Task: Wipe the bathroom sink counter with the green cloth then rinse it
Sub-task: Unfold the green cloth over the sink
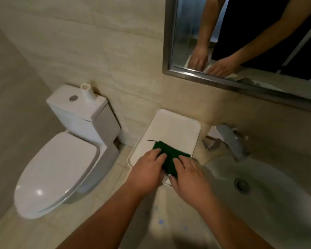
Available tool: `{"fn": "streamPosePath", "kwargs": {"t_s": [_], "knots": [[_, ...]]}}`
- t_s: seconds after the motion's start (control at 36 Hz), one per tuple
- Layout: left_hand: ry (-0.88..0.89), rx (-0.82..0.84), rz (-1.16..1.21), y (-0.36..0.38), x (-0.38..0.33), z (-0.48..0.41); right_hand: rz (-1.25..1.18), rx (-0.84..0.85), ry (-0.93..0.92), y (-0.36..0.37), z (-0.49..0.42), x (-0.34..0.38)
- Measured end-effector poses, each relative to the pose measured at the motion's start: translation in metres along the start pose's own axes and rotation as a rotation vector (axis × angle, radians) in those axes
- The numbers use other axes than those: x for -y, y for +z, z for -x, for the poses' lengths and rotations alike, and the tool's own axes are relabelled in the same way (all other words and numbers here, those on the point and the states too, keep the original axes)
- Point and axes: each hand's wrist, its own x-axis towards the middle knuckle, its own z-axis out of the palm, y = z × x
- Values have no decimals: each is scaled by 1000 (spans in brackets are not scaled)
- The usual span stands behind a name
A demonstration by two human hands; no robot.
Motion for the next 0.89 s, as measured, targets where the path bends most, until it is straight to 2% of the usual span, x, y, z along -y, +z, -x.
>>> {"fn": "streamPosePath", "kwargs": {"t_s": [0.17,0.31,0.42,0.5,0.56,0.67,0.78,0.89], "knots": [[29,72,-78,12,11,-12,62,-63,-28,24,-19,-6],[52,-37,-80,14,18,-19,100,-189,-47,32,-28,-11],[78,-69,-65,6,16,-24,94,-222,-78,23,-33,-12],[34,-103,-7,-9,8,-24,-6,-215,-65,8,-35,-15],[3,-104,56,-24,-3,-21,-101,-194,-58,-7,-35,-17],[-15,-127,196,-52,-21,-17,-377,-142,67,-43,-29,-16],[-57,-219,364,-71,-41,-18,-842,-204,194,-76,-14,-15],[-89,-324,648,-76,-70,-19,-1370,-217,202,-87,2,-30]]}}
